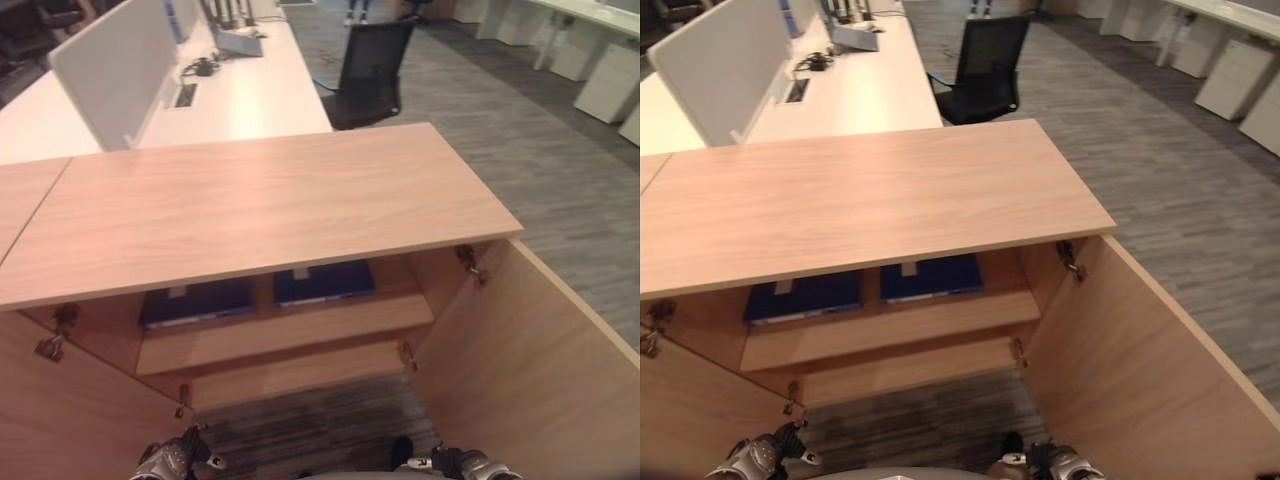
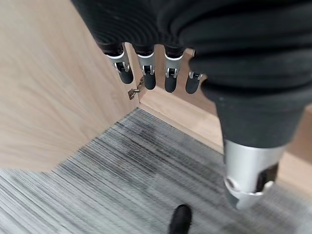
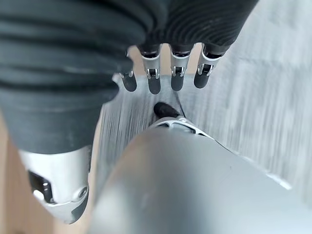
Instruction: Put the empty folder in the office cabinet
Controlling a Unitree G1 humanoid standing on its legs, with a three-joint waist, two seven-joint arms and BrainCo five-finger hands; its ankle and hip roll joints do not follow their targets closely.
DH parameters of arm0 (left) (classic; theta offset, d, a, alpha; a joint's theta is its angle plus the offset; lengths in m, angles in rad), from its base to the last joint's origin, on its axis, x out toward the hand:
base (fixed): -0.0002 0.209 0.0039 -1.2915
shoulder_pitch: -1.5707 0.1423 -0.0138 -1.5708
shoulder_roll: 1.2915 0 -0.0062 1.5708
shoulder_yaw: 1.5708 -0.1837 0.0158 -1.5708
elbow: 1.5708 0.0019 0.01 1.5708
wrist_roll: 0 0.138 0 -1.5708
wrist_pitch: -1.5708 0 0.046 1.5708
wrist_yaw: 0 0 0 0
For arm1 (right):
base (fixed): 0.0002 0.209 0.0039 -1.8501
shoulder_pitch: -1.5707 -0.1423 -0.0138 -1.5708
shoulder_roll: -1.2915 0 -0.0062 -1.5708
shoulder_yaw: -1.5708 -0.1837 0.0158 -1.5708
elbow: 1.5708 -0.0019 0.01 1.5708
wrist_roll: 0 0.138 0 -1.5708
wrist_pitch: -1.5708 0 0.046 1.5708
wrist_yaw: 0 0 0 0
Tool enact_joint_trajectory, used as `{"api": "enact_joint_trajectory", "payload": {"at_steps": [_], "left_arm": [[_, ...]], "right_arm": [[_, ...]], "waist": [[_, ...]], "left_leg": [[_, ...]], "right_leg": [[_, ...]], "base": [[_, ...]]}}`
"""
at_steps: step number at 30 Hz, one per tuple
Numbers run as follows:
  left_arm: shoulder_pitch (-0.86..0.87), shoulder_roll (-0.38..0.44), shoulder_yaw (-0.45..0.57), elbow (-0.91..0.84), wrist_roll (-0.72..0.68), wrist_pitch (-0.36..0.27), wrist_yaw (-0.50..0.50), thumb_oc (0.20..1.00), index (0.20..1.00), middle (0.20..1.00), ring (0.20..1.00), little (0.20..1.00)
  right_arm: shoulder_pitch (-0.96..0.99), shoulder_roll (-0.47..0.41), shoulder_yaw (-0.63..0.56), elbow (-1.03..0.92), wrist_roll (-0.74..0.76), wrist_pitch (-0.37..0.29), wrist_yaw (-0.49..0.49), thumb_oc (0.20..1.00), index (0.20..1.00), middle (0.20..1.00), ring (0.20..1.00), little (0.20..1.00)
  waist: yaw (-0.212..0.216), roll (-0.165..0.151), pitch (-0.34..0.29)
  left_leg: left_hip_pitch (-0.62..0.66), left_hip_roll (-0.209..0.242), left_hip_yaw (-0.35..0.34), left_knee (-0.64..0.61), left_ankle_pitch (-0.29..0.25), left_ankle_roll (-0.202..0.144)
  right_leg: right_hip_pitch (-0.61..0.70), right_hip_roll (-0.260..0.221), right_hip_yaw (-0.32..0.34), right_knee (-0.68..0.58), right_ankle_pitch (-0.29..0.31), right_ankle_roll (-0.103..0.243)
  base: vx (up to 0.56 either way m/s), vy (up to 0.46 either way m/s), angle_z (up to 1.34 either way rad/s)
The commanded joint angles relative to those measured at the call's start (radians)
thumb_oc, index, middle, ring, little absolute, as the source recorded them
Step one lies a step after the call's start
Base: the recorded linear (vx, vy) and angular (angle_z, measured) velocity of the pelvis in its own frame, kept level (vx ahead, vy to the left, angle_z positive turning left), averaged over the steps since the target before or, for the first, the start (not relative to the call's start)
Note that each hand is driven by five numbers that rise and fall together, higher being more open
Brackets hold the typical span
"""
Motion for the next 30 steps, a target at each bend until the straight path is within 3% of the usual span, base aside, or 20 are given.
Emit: {"api": "enact_joint_trajectory", "payload": {"at_steps": [1, 5, 6, 11, 16, 17, 20, 26, 27, 30], "left_arm": [[-0.03, 0.015, 0.063, 0.109, 0.006, 0.018, 0.027, 1.0, 1.0, 1.0, 1.0, 1.0], [-0.006, -0.016, 0.102, 0.149, -0.026, 0.02, 0.03, 1.0, 1.0, 1.0, 1.0, 1.0], [0.014, -0.028, 0.114, 0.161, -0.041, 0.017, 0.033, 1.0, 1.0, 1.0, 1.0, 1.0], [0.038, -0.057, 0.144, 0.184, -0.077, 0.018, 0.045, 1.0, 1.0, 1.0, 1.0, 1.0], [0.046, -0.074, 0.145, 0.193, -0.097, 0.019, 0.05, 1.0, 1.0, 1.0, 1.0, 1.0], [0.04, -0.077, 0.142, 0.196, -0.108, 0.02, 0.05, 1.0, 1.0, 1.0, 1.0, 1.0], [0.034, -0.081, 0.133, 0.2, -0.112, 0.02, 0.049, 1.0, 1.0, 1.0, 1.0, 1.0], [-0.016, -0.037, 0.105, 0.178, -0.117, 0.03, 0.033, 1.0, 1.0, 1.0, 1.0, 1.0], [-0.014, -0.021, 0.123, 0.171, -0.133, 0.028, 0.036, 1.0, 1.0, 1.0, 1.0, 1.0], [-0.015, -0.025, 0.127, 0.169, -0.145, 0.026, 0.045, 1.0, 1.0, 1.0, 1.0, 1.0]], "right_arm": [[-0.023, -0.02, 0.0, -0.025, 0.143, -0.051, -0.032, 1.0, 1.0, 1.0, 1.0, 1.0], [0.015, -0.033, -0.065, -0.034, 0.24, -0.074, -0.035, 1.0, 1.0, 1.0, 1.0, 1.0], [0.02, -0.038, -0.077, -0.024, 0.243, -0.073, -0.046, 1.0, 1.0, 1.0, 1.0, 1.0], [0.029, -0.048, -0.08, 0.017, 0.239, -0.062, -0.06, 1.0, 1.0, 1.0, 1.0, 1.0], [0.025, -0.068, -0.086, 0.033, 0.231, -0.061, -0.072, 1.0, 1.0, 1.0, 1.0, 1.0], [0.025, -0.088, -0.092, 0.041, 0.225, -0.062, -0.085, 1.0, 1.0, 1.0, 1.0, 1.0], [0.023, -0.103, -0.104, 0.049, 0.229, -0.062, -0.095, 1.0, 1.0, 1.0, 1.0, 1.0], [0.048, -0.147, -0.086, 0.107, 0.154, -0.039, -0.09, 1.0, 1.0, 1.0, 1.0, 1.0], [0.02, -0.174, -0.076, 0.087, 0.138, -0.048, -0.109, 1.0, 1.0, 1.0, 1.0, 1.0], [0.002, -0.197, -0.085, 0.056, 0.142, -0.061, -0.136, 1.0, 1.0, 1.0, 1.0, 1.0]], "waist": [[-0.003, 0.009, 0.016], [-0.002, 0.0, -0.014], [0.008, -0.021, -0.036], [0.006, -0.052, -0.061], [-0.01, -0.064, -0.074], [-0.024, -0.07, -0.08], [-0.035, -0.071, -0.086], [-0.068, -0.071, -0.074], [-0.065, -0.078, -0.072], [-0.062, -0.079, -0.07]], "left_leg": [[-0.055, 0.018, -0.131, 0.012, -0.038, -0.033], [-0.064, 0.034, -0.074, 0.012, -0.033, -0.031], [-0.07, 0.032, -0.041, 0.012, -0.029, -0.035], [-0.053, 0.075, 0.003, 0.012, -0.018, -0.058], [-0.043, 0.126, 0.034, 0.012, -0.005, -0.082], [-0.038, 0.16, 0.046, 0.012, 0.007, -0.101], [-0.035, 0.182, 0.052, 0.012, 0.015, -0.114], [-0.017, 0.286, 0.067, 0.047, 0.031, -0.176], [-0.03, 0.299, 0.057, 0.078, 0.038, -0.174], [-0.043, 0.298, 0.008, 0.09, 0.033, -0.174]], "right_leg": [[0.065, -0.056, 0.022, 0.025, -0.022, 0.042], [0.104, -0.062, 0.013, 0.05, -0.041, 0.04], [0.146, -0.055, -0.008, 0.02, -0.039, 0.049], [0.16, 0.024, 0.03, -0.093, -0.043, 0.045], [0.148, 0.073, 0.058, -0.114, -0.064, 0.027], [0.143, 0.104, 0.072, -0.114, -0.082, 0.013], [0.143, 0.125, 0.078, -0.114, -0.096, 0.006], [0.161, 0.213, 0.101, -0.114, -0.152, -0.027], [0.138, 0.232, 0.141, -0.114, -0.137, -0.046], [0.131, 0.24, 0.162, -0.114, -0.138, -0.051]], "base": [[-0.12, 0.002, -0.36], [-0.05, -0.058, -0.54], [-0.04, -0.153, -0.68], [0.02, -0.212, -0.71], [0.03, -0.185, -0.38], [0.03, -0.178, -0.25], [0.04, -0.186, -0.26], [0.08, -0.261, -0.14], [-0.04, -0.195, -0.15], [-0.03, -0.049, -0.89]]}}
